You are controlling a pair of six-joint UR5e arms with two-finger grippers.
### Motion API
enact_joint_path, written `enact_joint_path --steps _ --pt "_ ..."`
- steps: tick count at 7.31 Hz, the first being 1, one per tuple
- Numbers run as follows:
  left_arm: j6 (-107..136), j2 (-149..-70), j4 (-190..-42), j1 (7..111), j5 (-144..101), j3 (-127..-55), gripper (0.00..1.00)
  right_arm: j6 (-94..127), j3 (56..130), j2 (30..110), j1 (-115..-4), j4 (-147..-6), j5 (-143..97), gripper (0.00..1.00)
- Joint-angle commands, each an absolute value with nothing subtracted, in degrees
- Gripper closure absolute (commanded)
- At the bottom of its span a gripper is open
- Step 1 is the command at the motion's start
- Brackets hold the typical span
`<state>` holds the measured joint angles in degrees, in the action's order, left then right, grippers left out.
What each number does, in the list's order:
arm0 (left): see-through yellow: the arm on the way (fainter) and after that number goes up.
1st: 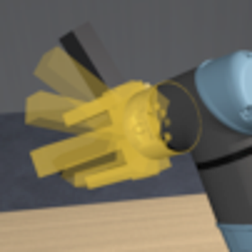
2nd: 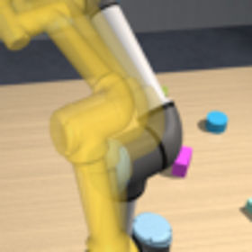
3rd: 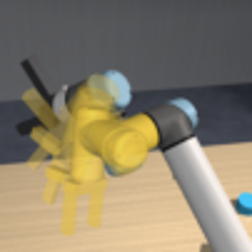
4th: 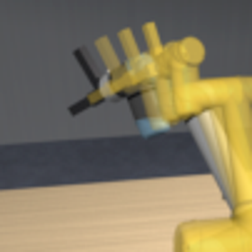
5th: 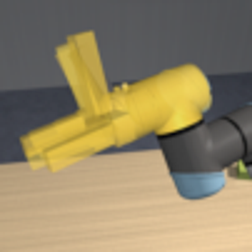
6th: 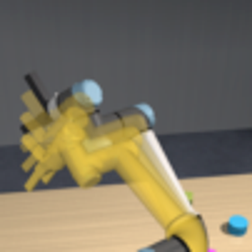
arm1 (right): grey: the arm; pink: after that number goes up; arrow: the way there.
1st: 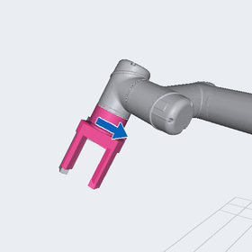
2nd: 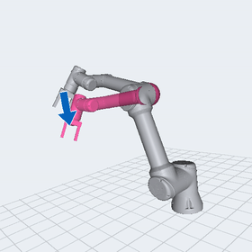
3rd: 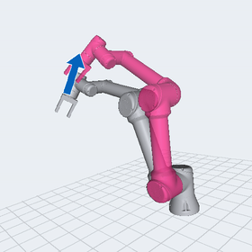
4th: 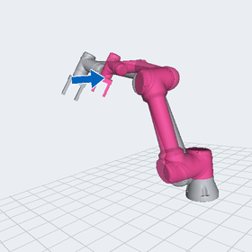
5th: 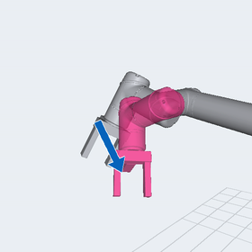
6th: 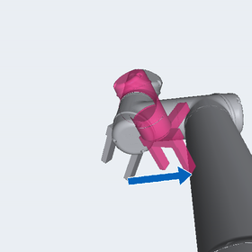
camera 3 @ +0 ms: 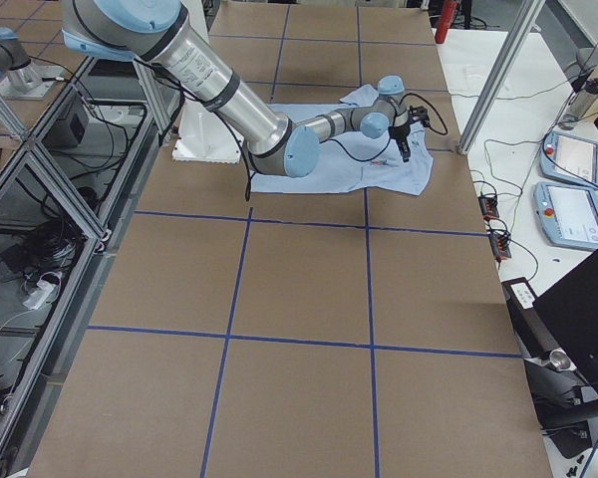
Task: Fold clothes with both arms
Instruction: 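Fold the grasped sleeve inward over the shirt body with the right gripper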
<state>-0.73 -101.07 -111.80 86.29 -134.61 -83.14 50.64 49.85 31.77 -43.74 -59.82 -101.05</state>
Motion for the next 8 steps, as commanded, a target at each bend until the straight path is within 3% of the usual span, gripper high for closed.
enact_joint_path --steps 1,3,4,6,8 --pt "13.19 -103.17 -114.67 85.44 -134.56 -83.58 0.00 52.20 53.33 32.16 -44.47 -62.81 -107.61 0.00" --pt "31.80 -104.14 -122.57 76.51 -134.04 -83.76 0.00 52.03 64.89 33.65 -46.75 -83.84 -115.54 0.00" --pt "40.52 -105.19 -124.52 71.85 -130.55 -84.80 0.00 52.29 73.91 38.36 -47.98 -91.24 -118.10 0.00" --pt "57.75 -106.60 -124.80 61.13 -120.45 -89.37 0.00 50.20 89.67 52.67 -55.16 -94.22 -124.93 0.00" --pt "65.89 -109.49 -124.89 52.60 -111.14 -86.68 0.00 41.45 93.42 59.39 -58.00 -94.31 -127.18 0.00"
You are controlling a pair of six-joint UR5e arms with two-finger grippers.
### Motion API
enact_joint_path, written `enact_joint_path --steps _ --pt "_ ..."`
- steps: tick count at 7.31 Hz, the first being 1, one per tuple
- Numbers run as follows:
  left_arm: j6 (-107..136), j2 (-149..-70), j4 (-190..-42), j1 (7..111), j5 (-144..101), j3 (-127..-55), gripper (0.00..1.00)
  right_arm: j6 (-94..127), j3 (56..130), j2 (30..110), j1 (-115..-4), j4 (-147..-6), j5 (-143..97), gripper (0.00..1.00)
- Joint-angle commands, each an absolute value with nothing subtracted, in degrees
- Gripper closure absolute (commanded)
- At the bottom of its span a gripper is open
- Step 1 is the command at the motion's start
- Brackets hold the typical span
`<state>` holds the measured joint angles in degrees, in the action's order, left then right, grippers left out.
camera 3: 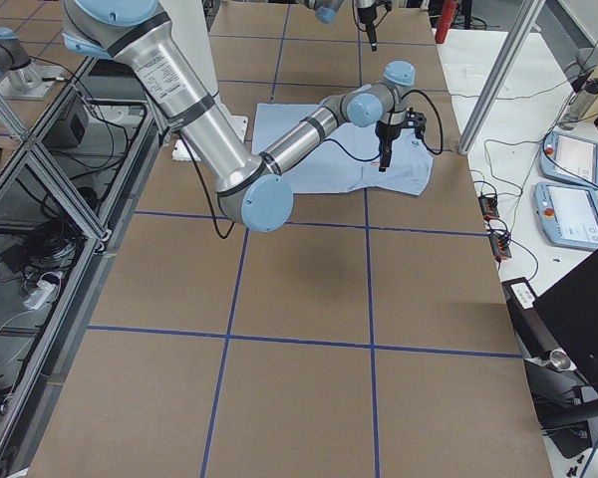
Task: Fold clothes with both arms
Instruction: 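Reach the left gripper to the other sleeve while the right gripper withdraws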
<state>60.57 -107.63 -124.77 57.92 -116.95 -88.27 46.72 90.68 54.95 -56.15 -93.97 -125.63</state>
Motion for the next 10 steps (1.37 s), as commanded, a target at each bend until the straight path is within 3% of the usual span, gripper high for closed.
enact_joint_path --steps 1,6,7,10 --pt "67.74 -111.08 -124.98 51.34 -108.48 -84.14 0.01 38.44 93.69 60.46 -58.36 -94.39 -127.18 0.00" --pt "70.22 -113.46 -129.55 47.46 -104.77 -77.17 0.06 39.02 94.05 62.05 -58.27 -94.22 -127.09 0.00" --pt "70.22 -114.16 -129.64 47.03 -104.77 -76.04 0.11 39.11 93.78 62.05 -58.27 -94.22 -127.18 0.00" --pt "69.79 -114.26 -129.46 47.02 -104.85 -76.03 0.41 39.20 93.78 62.05 -58.10 -93.87 -127.09 0.00"
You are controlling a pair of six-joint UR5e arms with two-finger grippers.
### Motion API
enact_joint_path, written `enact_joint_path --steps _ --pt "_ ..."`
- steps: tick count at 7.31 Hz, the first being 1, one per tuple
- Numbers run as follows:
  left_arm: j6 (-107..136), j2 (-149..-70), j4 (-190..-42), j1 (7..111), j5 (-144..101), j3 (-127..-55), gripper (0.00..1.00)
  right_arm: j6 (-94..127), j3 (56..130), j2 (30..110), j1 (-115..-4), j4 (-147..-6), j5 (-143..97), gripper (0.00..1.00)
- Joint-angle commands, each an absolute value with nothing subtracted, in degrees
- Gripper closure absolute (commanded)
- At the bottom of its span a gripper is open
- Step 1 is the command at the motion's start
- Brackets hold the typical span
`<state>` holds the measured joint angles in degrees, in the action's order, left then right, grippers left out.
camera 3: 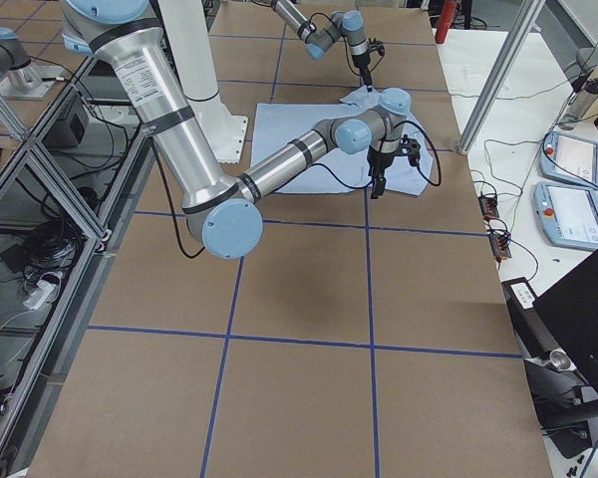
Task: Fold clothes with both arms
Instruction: 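Reach the left gripper to the other sleeve while the right gripper withdraws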
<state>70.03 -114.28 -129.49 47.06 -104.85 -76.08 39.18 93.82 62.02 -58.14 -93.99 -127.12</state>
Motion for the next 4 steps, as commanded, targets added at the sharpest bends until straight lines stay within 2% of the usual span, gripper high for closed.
enact_joint_path --steps 1,4 --pt "69.70 -114.17 -129.46 47.02 -104.85 -76.03 0.55 39.11 93.87 62.05 -58.10 -93.69 -127.18 0.00" --pt "69.61 -113.91 -128.76 47.28 -104.85 -77.60 1.00 39.11 94.13 62.05 -57.83 -93.69 -127.00 0.00"
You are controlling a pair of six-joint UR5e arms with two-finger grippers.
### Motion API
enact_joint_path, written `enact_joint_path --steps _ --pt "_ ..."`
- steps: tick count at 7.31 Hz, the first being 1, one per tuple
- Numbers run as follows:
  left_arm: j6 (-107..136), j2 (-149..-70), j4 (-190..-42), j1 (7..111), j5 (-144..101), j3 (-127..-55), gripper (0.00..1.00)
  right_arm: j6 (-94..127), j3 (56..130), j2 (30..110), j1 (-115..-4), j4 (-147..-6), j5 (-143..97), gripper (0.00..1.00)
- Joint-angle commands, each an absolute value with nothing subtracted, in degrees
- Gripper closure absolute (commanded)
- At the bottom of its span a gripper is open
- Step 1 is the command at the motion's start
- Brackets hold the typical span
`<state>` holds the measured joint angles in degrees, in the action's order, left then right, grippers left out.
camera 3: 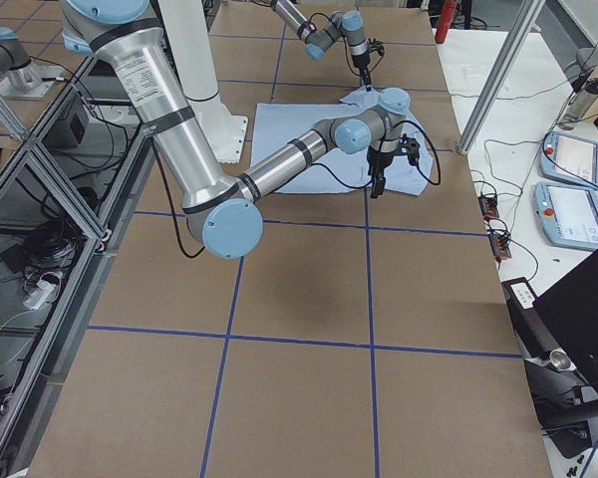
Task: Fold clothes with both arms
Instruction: 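Reach the left gripper to the other sleeve while the right gripper withdraws, then fold the sleeve inward over the shirt body with the left gripper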
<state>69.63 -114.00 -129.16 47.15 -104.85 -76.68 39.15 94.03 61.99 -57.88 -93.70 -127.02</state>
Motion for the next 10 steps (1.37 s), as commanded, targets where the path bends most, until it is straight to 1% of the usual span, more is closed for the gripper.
enact_joint_path --steps 1,2,3,4,5,6,7,8,9,10 --pt "69.70 -113.73 -127.89 47.37 -105.03 -79.35 1.00 39.11 94.30 62.14 -57.83 -93.60 -126.83 0.00" --pt "70.39 -114.43 -124.40 47.11 -105.03 -81.11 1.00 39.11 94.57 62.31 -57.83 -93.60 -126.83 0.00" --pt "73.88 -116.96 -119.93 46.94 -105.20 -83.12 1.00 39.20 94.83 62.58 -57.83 -93.60 -126.83 0.00" --pt "80.53 -122.29 -115.53 45.11 -105.21 -82.19 1.00 39.29 95.70 62.67 -57.83 -93.60 -126.83 0.00" --pt "84.08 -129.57 -114.01 43.87 -105.12 -76.87 1.00 39.81 95.80 62.75 -57.83 -93.60 -126.83 0.00" --pt "87.07 -137.47 -115.04 42.90 -104.94 -67.07 1.00 39.99 95.89 63.10 -57.83 -93.60 -126.83 0.00" --pt "87.45 -143.29 -119.23 42.11 -104.94 -59.06 1.00 39.90 95.71 63.19 -57.83 -93.60 -126.83 0.00" --pt "87.54 -143.70 -123.18 42.10 -104.85 -57.15 1.00 39.90 95.71 63.37 -57.83 -93.60 -126.74 0.00" --pt "87.54 -143.53 -123.57 42.19 -104.85 -57.13 1.00 39.90 95.71 63.37 -57.83 -93.60 -126.74 0.00" --pt "87.28 -143.53 -124.62 42.19 -104.85 -57.13 0.60 39.82 95.45 63.37 -57.75 -93.60 -126.74 0.00"
